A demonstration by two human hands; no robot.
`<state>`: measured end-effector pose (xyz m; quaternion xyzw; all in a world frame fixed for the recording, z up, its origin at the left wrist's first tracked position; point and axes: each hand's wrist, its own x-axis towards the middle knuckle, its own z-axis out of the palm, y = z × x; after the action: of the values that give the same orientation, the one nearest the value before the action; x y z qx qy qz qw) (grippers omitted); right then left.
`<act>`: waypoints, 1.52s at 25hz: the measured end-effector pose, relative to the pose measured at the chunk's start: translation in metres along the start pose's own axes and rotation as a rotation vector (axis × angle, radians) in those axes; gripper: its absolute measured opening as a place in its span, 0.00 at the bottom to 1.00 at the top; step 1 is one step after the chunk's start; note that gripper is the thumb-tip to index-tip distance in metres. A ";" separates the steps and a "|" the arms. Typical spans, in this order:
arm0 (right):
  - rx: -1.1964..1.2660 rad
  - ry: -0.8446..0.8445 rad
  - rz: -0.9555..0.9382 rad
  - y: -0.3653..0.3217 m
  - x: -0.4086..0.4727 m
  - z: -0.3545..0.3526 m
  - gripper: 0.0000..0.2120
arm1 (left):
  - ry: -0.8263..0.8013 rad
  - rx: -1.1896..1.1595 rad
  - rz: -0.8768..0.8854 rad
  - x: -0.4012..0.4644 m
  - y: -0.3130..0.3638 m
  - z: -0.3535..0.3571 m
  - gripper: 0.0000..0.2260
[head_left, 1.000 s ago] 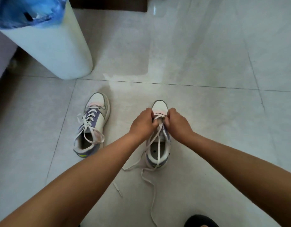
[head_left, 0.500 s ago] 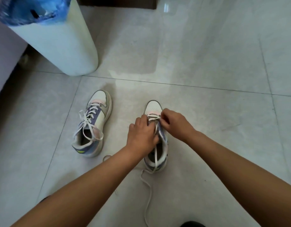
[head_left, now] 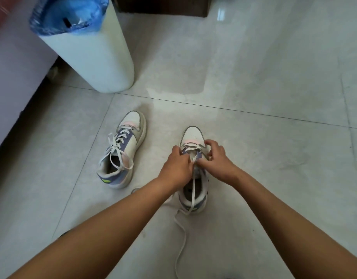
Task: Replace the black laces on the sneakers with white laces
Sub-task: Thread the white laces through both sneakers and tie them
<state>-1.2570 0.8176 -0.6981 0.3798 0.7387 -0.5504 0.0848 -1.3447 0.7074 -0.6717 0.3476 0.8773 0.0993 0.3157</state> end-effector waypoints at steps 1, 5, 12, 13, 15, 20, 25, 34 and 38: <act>-0.042 -0.074 0.001 -0.002 -0.003 0.000 0.35 | -0.019 -0.003 -0.004 -0.001 0.002 -0.002 0.11; -0.040 -0.069 -0.056 -0.005 -0.011 0.007 0.36 | -0.164 -0.017 0.007 -0.008 0.005 -0.010 0.10; -0.206 0.174 -0.138 -0.002 -0.031 0.020 0.23 | -0.155 -0.178 0.011 -0.021 -0.010 -0.020 0.09; -0.206 0.191 -0.119 -0.002 -0.033 0.020 0.21 | -0.115 -0.186 0.003 -0.019 -0.009 -0.020 0.10; -0.186 0.222 -0.091 -0.003 -0.035 0.018 0.16 | -0.049 -0.274 -0.029 -0.009 -0.011 -0.028 0.11; -0.364 0.293 -0.073 -0.003 -0.039 0.009 0.13 | -0.322 -0.459 -0.139 0.005 -0.039 -0.060 0.11; -0.833 0.547 -0.588 -0.019 -0.025 0.006 0.14 | -0.471 -0.638 -0.066 0.006 -0.040 -0.073 0.12; 0.321 0.640 0.125 -0.044 -0.007 -0.047 0.10 | -0.383 -1.005 0.024 -0.028 -0.067 -0.095 0.12; 0.557 0.655 0.290 -0.040 -0.001 -0.061 0.09 | -0.426 -1.001 -0.090 -0.052 -0.115 -0.077 0.13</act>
<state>-1.2644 0.8661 -0.6446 0.6418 0.4896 -0.5613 -0.1825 -1.4261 0.5908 -0.6318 0.1293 0.6534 0.4187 0.6172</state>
